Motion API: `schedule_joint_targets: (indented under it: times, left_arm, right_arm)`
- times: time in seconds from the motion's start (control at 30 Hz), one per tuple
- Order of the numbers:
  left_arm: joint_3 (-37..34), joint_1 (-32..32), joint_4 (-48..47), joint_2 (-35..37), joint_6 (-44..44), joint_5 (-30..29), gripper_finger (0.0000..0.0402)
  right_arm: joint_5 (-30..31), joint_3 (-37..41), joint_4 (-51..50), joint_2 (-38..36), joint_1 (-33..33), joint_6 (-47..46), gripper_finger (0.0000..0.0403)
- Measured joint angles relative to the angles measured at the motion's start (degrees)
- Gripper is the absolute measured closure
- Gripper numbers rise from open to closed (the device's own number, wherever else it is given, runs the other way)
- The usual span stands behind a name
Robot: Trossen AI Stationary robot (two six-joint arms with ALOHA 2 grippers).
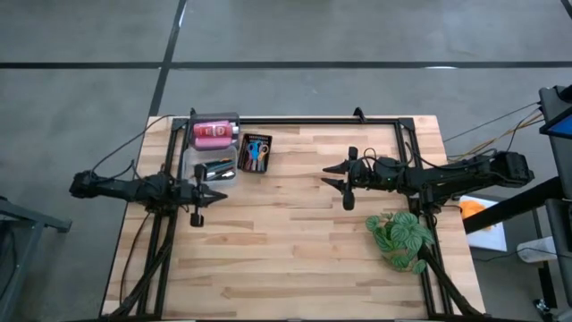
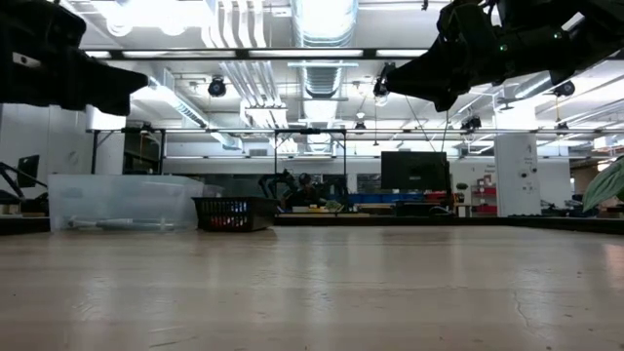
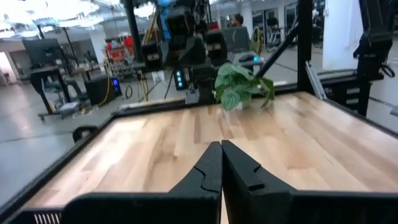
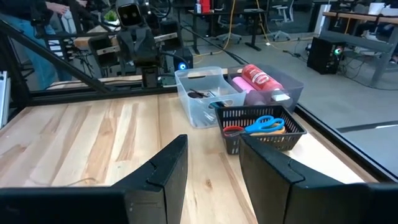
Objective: Pick & Place Paint Supplies
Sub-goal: Return to Home Position
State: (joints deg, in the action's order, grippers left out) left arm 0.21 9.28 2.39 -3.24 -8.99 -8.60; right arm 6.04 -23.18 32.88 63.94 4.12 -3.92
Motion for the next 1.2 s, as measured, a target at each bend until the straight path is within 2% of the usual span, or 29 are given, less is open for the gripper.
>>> schedule_joint_targets:
  times: [0.87, 1.03, 1.2]
  left_arm:
    - [-0.1, 0.0, -0.1, -2.2, 0.5, -0.2, 0.0401]
    - [-0.1, 0.0, -0.1, -2.2, 0.5, -0.2, 0.0401]
    - [-0.1, 0.0, -0.1, -2.2, 0.5, -0.2, 0.0401]
  right_arm:
    - [-0.2, 0.0, 1.0, -0.1, 0.0, -3.0, 0.0261]
    - [-8.7, 0.9, 0.9, -1.2, 1.6, -2.4, 0.0261]
    - [-8.8, 5.8, 0.9, -6.3, 2.6, -5.1, 0.0261]
